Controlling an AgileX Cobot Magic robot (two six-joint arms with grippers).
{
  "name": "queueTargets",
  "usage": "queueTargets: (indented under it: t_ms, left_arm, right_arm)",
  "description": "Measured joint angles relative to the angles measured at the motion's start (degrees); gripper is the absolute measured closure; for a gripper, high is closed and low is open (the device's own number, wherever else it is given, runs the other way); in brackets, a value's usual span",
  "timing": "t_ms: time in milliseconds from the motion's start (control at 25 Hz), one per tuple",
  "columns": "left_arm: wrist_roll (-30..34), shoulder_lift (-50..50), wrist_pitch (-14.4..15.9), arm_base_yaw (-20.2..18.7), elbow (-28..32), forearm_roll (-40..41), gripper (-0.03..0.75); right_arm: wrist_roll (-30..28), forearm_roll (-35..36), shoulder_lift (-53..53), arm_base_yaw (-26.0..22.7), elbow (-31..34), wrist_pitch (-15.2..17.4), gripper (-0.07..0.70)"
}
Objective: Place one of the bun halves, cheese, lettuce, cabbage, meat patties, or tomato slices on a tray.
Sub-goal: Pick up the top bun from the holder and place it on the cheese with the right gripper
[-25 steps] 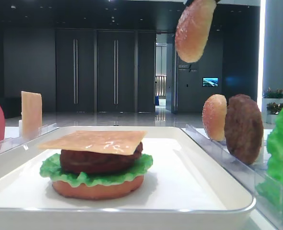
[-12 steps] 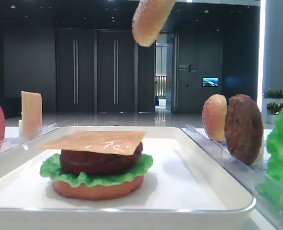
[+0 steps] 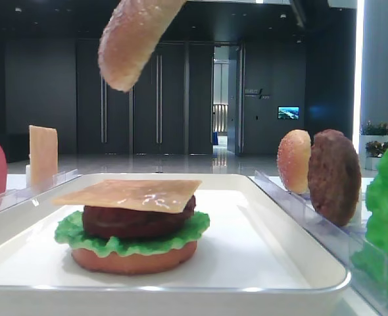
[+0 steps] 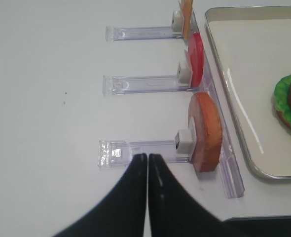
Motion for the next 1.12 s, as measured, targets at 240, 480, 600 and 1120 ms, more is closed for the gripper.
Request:
queueTargets:
  t_ms: [240,480,600,1120]
  left_arm:
    - [0.0,0.0,0.0,0.0,0.0,0.0,0.716]
    - [0.0,0.0,0.0,0.0,0.0,0.0,0.716]
    - [0.0,0.0,0.0,0.0,0.0,0.0,0.716]
    - [0.0,0.0,0.0,0.0,0.0,0.0,0.716]
  right_arm:
    - [-7.56,8.37,4.15,1.15,0.23,-0.1,0.46]
    - [-14.19,14.75,8.02,1.2,0.28,0.06,0.46]
    - [-15.7,15.79,9.76,1.2,0.28,0.01,0.46]
    - [-18.61,17.92,13.31,-1.66,0.33,1.4,0.46]
